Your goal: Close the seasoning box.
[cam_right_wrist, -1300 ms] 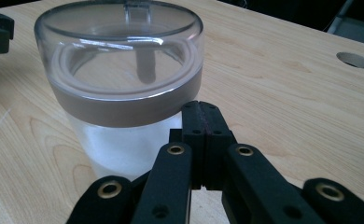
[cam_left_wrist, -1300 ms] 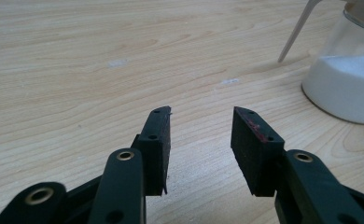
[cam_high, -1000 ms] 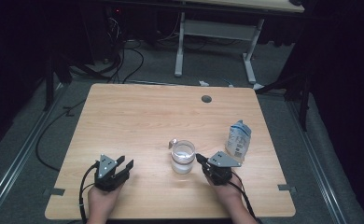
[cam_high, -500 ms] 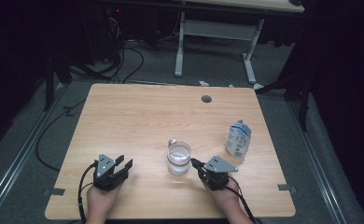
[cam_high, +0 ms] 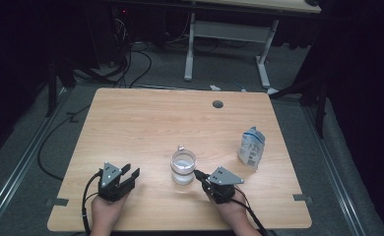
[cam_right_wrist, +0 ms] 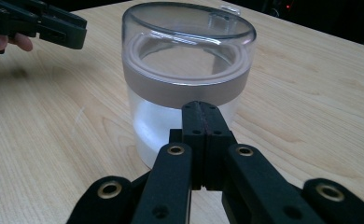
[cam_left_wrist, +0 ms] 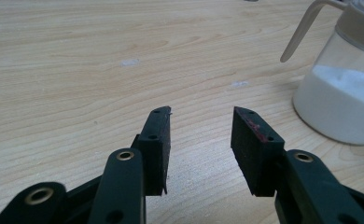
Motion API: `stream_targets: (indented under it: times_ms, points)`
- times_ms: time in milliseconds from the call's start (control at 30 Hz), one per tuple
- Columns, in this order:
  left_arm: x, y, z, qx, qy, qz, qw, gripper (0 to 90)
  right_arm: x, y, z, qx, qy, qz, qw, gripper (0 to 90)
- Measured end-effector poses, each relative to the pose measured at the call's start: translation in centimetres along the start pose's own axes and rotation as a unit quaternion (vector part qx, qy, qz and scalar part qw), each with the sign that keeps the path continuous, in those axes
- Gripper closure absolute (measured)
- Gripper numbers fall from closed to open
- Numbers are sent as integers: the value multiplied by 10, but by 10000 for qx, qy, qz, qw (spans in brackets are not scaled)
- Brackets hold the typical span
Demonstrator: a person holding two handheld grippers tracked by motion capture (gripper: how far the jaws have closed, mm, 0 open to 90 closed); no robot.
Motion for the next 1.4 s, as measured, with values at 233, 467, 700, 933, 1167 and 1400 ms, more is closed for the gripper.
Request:
stream_targets:
  times_ms: [233,467,700,933,1167,1400]
  points:
    - [0,0,-1,15,-16,18,10000,578,4,-4,-7,88,49,48,9999,899]
    - [0,0,0,-9,2,-5,10000,578,7,-6,-12,132,109,39,9998,900]
    - [-1,0,1,-1,9,-8,10000,578,8,-8,-13,154,110,70,9998,899]
    - [-1,-3,1,-86,-7,-30,10000,575,8,-1,-6,42,28,103,9999,873]
    - [0,-2,6,-174,-88,-14,9998,575,-32,20,36,-526,-364,-239,9977,700]
    - [0,1,13,-171,-173,-28,9997,564,-76,70,79,-1061,-827,-271,9905,589]
Point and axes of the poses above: each handheld gripper's, and its own axes: y roughly backward along the jaws, x roughly out of its top, z roughly to its right, the point moved 5 cm from there along -y, roughly forward along the jaws, and after that the axes turned 13 degrees about y, right-handed, at the moved point
